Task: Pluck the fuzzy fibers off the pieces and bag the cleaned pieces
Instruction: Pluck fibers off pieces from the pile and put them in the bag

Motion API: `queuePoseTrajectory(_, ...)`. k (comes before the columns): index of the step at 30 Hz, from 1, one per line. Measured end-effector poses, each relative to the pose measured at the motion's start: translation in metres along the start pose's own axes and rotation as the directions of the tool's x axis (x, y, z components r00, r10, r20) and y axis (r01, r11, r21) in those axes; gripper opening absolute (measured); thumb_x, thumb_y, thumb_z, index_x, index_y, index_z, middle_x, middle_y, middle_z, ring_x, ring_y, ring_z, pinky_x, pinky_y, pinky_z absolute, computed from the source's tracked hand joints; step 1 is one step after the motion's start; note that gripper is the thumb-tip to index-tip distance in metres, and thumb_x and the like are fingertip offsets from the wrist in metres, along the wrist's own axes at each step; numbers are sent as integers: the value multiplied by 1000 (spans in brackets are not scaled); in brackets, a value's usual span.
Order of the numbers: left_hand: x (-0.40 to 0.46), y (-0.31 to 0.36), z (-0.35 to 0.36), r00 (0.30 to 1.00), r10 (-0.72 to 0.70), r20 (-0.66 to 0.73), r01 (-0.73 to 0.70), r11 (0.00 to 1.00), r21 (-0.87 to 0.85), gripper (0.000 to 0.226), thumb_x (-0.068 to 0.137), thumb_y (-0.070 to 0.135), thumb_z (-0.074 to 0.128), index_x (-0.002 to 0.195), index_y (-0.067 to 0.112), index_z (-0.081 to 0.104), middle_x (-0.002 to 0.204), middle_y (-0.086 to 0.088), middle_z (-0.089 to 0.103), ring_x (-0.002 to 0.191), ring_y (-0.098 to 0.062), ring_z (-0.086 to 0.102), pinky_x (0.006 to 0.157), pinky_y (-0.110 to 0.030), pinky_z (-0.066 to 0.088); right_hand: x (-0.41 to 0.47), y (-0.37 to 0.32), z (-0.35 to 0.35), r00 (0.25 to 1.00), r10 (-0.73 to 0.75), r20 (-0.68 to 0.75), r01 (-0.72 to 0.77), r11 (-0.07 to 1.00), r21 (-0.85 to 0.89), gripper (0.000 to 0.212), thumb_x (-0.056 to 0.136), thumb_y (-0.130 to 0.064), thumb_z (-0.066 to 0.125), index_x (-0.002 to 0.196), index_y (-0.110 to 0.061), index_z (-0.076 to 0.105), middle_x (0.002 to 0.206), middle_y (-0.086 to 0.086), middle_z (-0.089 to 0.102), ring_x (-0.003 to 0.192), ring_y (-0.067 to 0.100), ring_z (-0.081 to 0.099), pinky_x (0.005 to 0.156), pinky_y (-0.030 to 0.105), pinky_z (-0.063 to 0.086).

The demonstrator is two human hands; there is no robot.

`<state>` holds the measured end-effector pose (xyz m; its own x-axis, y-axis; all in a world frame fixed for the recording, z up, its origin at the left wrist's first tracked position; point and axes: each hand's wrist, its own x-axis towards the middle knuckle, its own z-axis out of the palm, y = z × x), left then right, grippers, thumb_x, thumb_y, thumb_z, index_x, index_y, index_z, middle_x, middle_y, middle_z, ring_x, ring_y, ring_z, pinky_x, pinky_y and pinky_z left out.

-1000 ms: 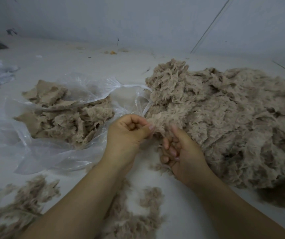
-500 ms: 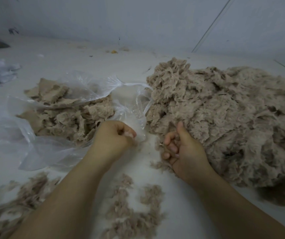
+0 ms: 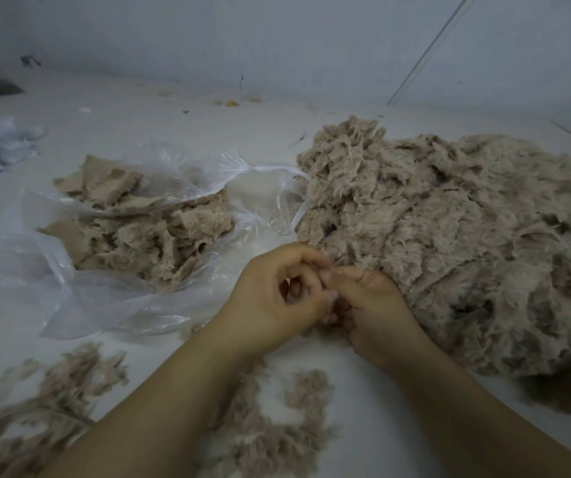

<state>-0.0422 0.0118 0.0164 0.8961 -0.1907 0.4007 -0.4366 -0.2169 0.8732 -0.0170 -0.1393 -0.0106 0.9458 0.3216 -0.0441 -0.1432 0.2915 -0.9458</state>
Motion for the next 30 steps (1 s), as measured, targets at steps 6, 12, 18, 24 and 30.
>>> queuePoseTrajectory(6, 8, -9, -1, 883, -439, -168, 413, 895, -166, 23, 83, 17, 76, 103, 16, 65, 76, -3, 58, 52, -13, 52, 42, -25, 39, 0, -2, 1, 991, 84, -105, -71, 989, 127, 25, 88, -20, 60, 65, -9, 62, 43, -3, 34, 34, 5, 36, 40, 20, 38)
queuePoseTrajectory(12, 7, -10, -1, 904, -420, -77, 372, 863, -340, 14, 84, -1, 71, 94, 5, 63, 57, -12, 57, 38, -18, 53, 36, -22, 39, -4, -6, 0, 996, 3, 93, -10, 998, 67, 48, 89, -36, 64, 99, 10, 66, 77, 27, 63, 70, 34, 65, 68, 38, 53)
queuePoseTrajectory(18, 7, -8, -2, 890, -450, -71, 401, 847, -349, 22, 93, 2, 60, 72, 8, 63, 52, -12, 58, 35, -20, 47, 34, -22, 35, -3, 0, -1, 993, -38, 112, 41, 999, -27, 31, 97, -23, 56, 92, 4, 71, 81, 30, 67, 78, 42, 65, 81, 60, 51)
queuePoseTrajectory(24, 7, -9, -2, 866, -474, -160, 388, 838, -384, 35, 95, 9, 57, 61, 14, 63, 48, -10, 53, 34, -19, 39, 35, -20, 28, -2, 0, 1, 1000, 3, 24, -2, 999, -36, 31, 90, -33, 55, 87, -11, 77, 80, 15, 70, 60, 19, 56, 45, 21, 42)
queuePoseTrajectory(30, 6, -5, -1, 858, -507, -88, 462, 834, -302, 29, 94, 23, 64, 67, 13, 61, 50, -8, 54, 34, -18, 42, 33, -19, 29, -1, -1, 0, 999, 24, 22, -24, 1000, 8, 30, 83, -31, 59, 77, -10, 79, 67, 13, 69, 49, 15, 58, 42, 20, 43)
